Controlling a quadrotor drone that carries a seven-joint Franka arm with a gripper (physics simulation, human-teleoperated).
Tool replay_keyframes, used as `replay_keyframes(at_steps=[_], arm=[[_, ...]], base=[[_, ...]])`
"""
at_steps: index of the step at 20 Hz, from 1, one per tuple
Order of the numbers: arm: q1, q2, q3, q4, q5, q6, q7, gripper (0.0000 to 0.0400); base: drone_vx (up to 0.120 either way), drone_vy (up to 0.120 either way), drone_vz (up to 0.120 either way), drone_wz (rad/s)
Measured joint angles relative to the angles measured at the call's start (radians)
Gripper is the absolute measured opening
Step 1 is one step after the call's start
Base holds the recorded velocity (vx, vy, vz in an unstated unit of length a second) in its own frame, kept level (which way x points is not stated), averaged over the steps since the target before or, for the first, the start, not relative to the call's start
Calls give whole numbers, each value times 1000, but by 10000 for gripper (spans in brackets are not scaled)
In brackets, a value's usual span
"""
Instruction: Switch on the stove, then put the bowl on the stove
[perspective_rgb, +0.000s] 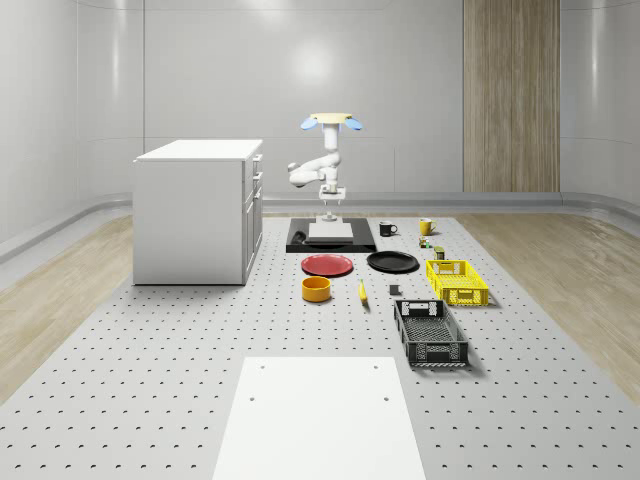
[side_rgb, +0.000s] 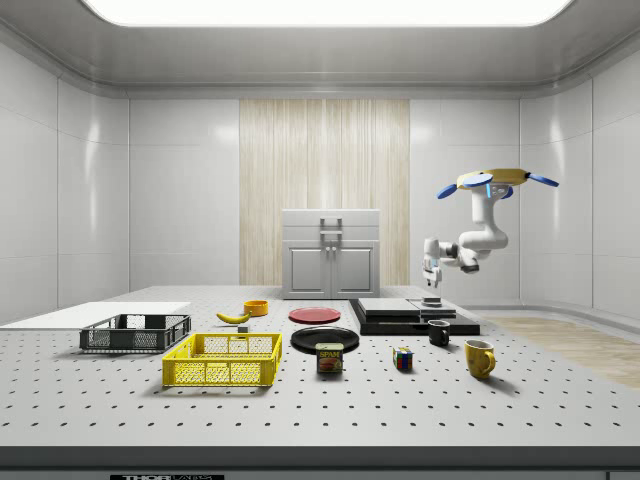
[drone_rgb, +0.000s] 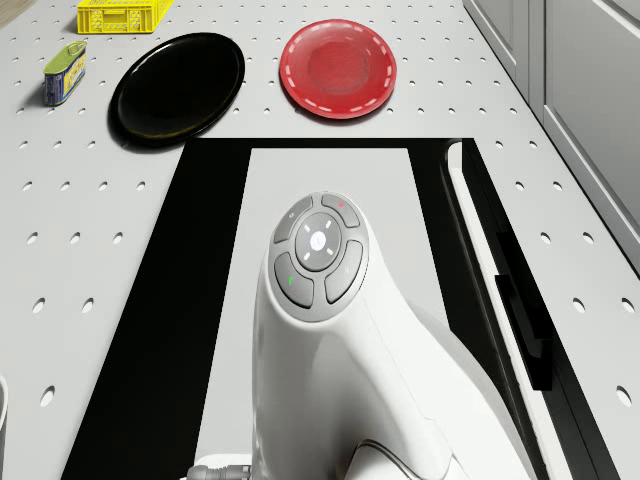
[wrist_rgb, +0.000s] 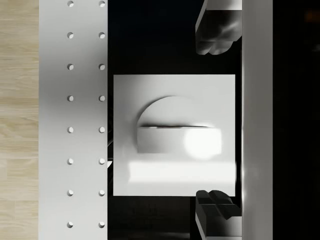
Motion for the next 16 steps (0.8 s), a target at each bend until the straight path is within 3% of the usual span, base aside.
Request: replay_keyframes(at_steps=[6, 16], arm=[[-5, -33, -51, 17, -42, 51, -3, 400], [-78, -46, -81, 95, -78, 105, 3, 400]], base=[[0, 0, 0, 0], [0, 0, 0, 0]])
